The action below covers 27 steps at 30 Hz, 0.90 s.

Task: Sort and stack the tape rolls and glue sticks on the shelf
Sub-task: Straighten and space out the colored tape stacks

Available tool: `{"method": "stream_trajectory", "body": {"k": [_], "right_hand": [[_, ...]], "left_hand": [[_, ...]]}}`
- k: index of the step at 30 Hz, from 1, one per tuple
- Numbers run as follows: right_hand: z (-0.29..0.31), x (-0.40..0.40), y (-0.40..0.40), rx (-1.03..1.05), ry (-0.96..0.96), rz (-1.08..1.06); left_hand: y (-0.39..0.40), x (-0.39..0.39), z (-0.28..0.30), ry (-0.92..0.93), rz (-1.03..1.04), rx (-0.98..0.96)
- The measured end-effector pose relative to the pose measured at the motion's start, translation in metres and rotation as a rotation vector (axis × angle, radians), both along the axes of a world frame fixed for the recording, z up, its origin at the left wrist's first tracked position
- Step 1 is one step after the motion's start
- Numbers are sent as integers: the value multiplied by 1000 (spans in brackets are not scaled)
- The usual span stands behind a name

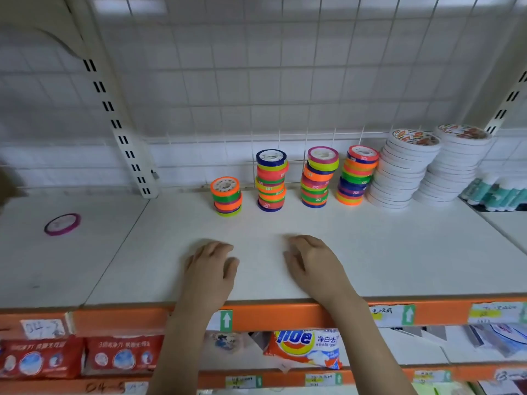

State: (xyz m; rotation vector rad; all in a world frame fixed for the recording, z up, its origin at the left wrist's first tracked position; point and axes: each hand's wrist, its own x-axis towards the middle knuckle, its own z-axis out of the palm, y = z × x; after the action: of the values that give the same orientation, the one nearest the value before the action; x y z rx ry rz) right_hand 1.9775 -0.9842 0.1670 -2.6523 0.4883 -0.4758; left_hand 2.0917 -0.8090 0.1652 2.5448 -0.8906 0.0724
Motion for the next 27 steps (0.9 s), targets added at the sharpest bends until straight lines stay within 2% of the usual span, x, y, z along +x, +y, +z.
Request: {"method": "stream_trajectory", "body": {"k": [8,13,27], "right_hand": [[7,4,11,16,33,32],[11,23,32,2,32,45],[22,130,143,9,32,103]], "left_hand": [[9,2,2,-15,-5,-4],[33,29,5,-32,28,-46],[178,207,12,-56,242,47]]}}
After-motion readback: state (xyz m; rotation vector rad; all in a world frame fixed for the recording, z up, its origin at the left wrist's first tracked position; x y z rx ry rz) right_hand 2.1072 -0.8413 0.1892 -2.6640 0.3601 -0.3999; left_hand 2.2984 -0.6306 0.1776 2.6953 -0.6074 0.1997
